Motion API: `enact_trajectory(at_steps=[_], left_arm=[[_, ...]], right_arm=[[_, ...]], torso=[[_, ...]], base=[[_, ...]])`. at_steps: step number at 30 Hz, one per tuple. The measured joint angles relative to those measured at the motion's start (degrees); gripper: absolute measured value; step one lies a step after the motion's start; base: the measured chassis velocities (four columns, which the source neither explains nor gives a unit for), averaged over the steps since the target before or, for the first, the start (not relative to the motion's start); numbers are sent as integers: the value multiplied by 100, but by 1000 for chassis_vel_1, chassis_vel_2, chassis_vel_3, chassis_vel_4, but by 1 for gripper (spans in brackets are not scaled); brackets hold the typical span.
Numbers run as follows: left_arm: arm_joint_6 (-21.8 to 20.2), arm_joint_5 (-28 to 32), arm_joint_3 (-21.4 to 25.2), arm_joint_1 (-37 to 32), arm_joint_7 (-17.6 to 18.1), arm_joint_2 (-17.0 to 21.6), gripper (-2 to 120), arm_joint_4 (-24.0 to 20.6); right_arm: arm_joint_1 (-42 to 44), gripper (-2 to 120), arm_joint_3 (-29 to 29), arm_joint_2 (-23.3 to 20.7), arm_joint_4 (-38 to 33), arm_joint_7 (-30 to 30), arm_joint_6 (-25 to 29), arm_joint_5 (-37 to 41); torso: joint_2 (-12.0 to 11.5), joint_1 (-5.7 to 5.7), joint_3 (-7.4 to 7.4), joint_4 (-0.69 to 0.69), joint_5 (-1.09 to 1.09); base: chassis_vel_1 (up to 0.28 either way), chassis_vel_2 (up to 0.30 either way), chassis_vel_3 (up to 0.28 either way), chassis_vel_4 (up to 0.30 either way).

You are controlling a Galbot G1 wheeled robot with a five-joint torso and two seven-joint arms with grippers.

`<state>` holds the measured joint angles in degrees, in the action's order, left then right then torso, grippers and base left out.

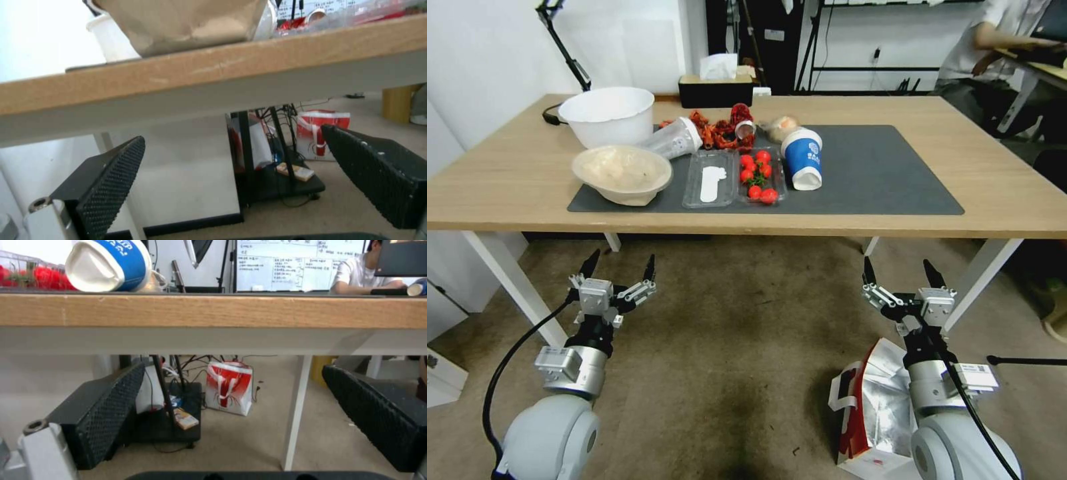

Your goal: Pick up the food delivery bag from the floor and place it on the table.

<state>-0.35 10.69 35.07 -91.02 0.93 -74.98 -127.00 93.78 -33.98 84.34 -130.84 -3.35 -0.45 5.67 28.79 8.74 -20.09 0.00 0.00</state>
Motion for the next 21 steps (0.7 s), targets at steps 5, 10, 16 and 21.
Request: enact_trajectory(at_steps=[5, 10, 16, 21], left_arm=[[3, 1, 1, -9, 2, 9, 99, -1], [3, 2, 20, -15, 4, 12, 99, -2], [22, 0, 19, -31, 4, -5, 99, -2], [31, -4, 18, -43, 4, -9, 99, -2]], right_arm=[[-1, 100, -5, 4, -11, 1, 7, 0], [-1, 100, -13, 3, -15, 3, 20, 2], [15, 100, -13, 4, -15, 5, 36, 2], [34, 100, -23, -3, -35, 5, 39, 3]], torso=[[-90, -32, 58, 0, 0], [-219, -83, 136, 0, 0], [-379, -135, 243, 0, 0], [-470, -167, 302, 0, 0]], base=[[0, 0, 0, 0], [0, 0, 0, 0], [0, 0, 0, 0], [0, 0, 0, 0]])
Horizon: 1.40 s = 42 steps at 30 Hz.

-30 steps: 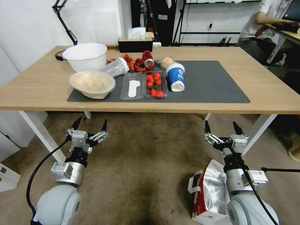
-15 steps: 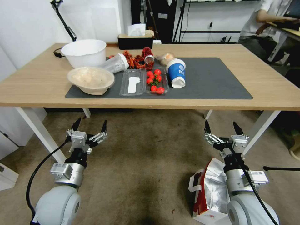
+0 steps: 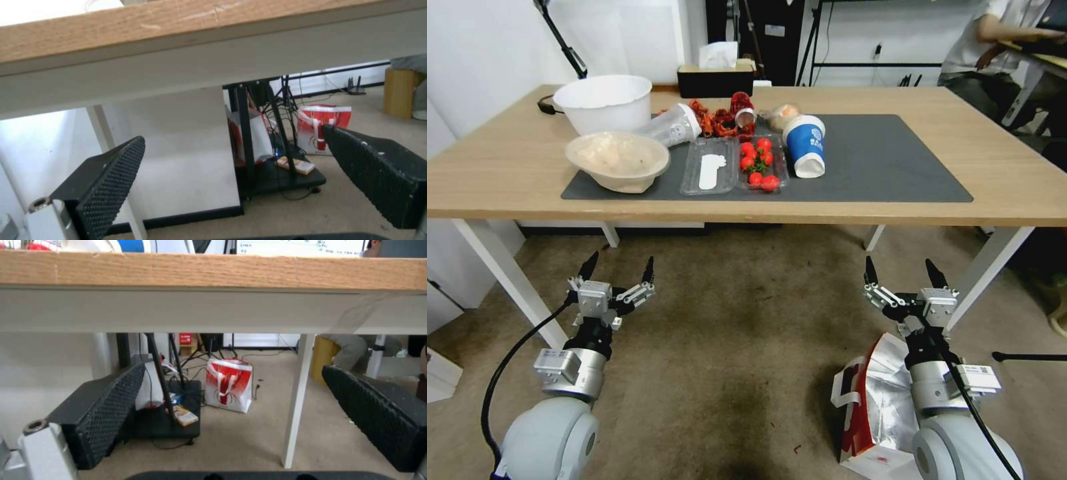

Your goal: Pick up the food delivery bag from the floor and place it on the table.

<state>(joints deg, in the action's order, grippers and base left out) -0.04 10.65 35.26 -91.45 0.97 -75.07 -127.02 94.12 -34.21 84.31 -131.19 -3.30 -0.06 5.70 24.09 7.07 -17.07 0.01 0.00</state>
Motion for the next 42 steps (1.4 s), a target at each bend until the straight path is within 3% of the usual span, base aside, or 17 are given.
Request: enact_trajectory(at_steps=[42], left_arm=[[-3, -28, -30, 27, -31, -20, 99, 5]], right_arm=[[19, 100, -38, 4, 44, 37, 97, 40]], torso=[[-980, -307, 673, 0, 0]], base=[[0, 0, 0, 0]])
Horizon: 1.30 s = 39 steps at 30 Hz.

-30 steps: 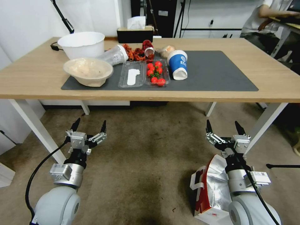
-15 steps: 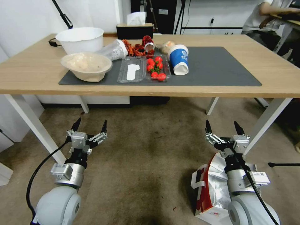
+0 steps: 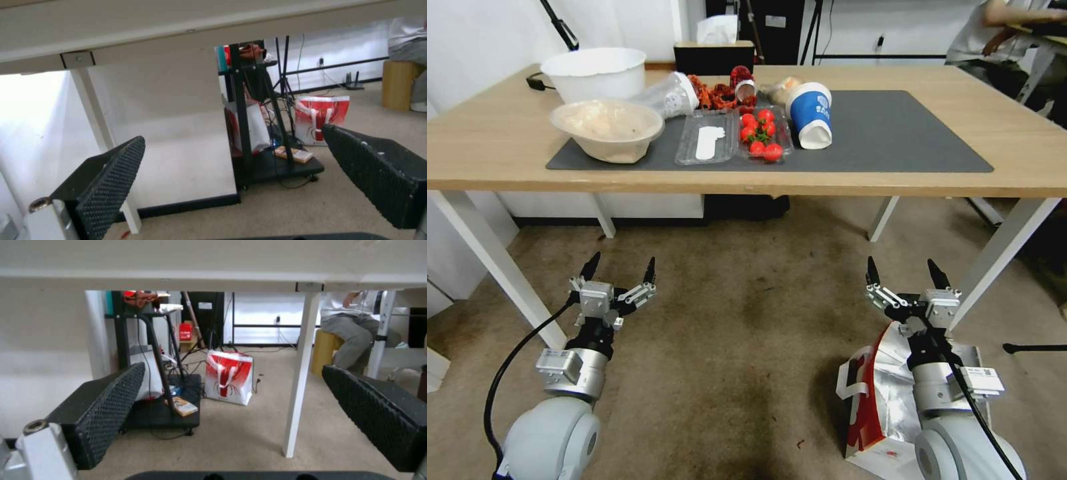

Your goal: Pick up the food delivery bag from the floor and place it on the table.

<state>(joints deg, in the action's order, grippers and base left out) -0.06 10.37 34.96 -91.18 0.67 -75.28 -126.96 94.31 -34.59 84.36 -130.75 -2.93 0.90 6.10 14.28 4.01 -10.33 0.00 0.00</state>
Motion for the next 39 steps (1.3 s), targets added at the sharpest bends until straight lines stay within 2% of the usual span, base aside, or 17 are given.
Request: enact_trajectory(at_steps=[34, 37, 39], left_arm=[[-27, 22, 18, 36, -1, 70, 99, 14], [-45, 29, 22, 55, 11, 56, 99, 35], [-53, 31, 22, 60, 12, 55, 99, 38]], right_arm=[[20, 100, -33, -47, 28, 2, 26, 34], [-23, 100, -33, -50, 55, 6, 11, 48], [-26, 100, -31, -49, 65, 8, 11, 48]], torso=[[-716, -142, 574, 0, 0], [-838, -160, 679, 0, 0], [-857, -161, 697, 0, 0]], base=[[0, 0, 0, 0], [0, 0, 0, 0], [0, 0, 0, 0]])
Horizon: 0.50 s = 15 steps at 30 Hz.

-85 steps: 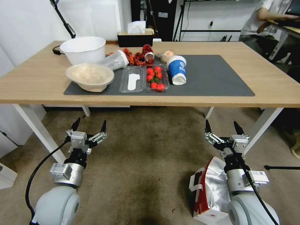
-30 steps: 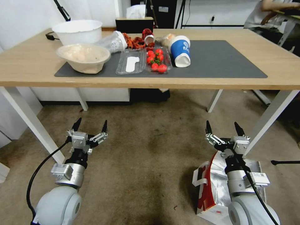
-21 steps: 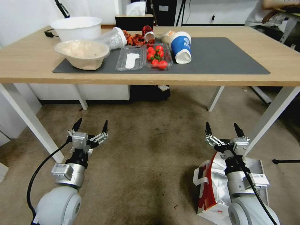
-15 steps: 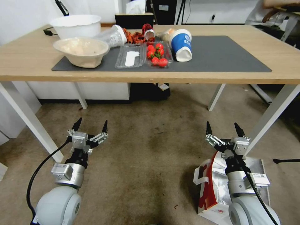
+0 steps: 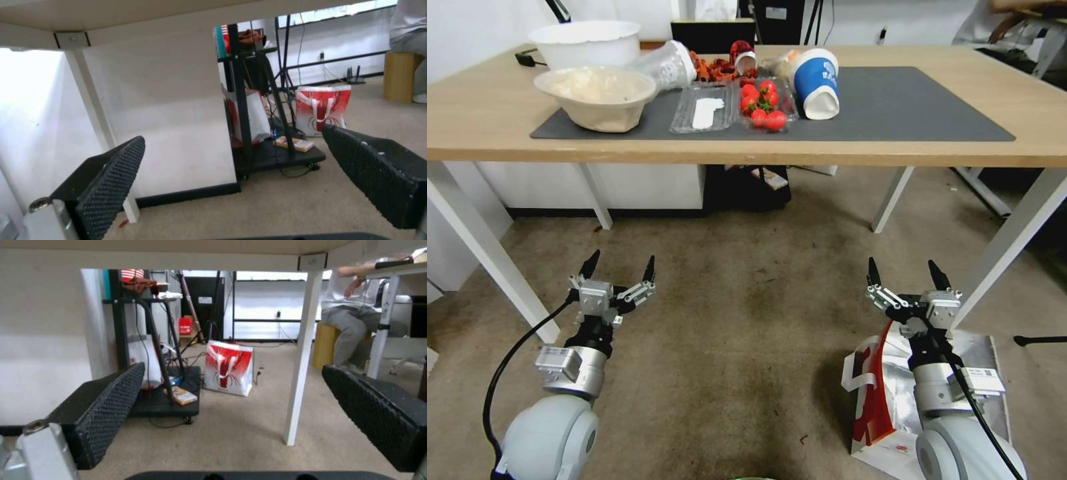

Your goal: Pick up the food delivery bag from the floor and place it on the table.

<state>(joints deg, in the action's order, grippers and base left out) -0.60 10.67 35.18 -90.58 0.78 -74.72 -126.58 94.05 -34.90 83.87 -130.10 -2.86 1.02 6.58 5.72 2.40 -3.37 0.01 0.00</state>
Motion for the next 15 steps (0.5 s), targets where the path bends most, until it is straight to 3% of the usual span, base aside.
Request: enact_trajectory(at_steps=[15], left_arm=[[-22, 39, -1, 108, 13, -12, 99, 92]], right_arm=[[-9, 100, -22, -11, 65, 8, -2, 0]], torso=[[-335, -20, 315, 0, 0]], base=[[0, 0, 0, 0]])
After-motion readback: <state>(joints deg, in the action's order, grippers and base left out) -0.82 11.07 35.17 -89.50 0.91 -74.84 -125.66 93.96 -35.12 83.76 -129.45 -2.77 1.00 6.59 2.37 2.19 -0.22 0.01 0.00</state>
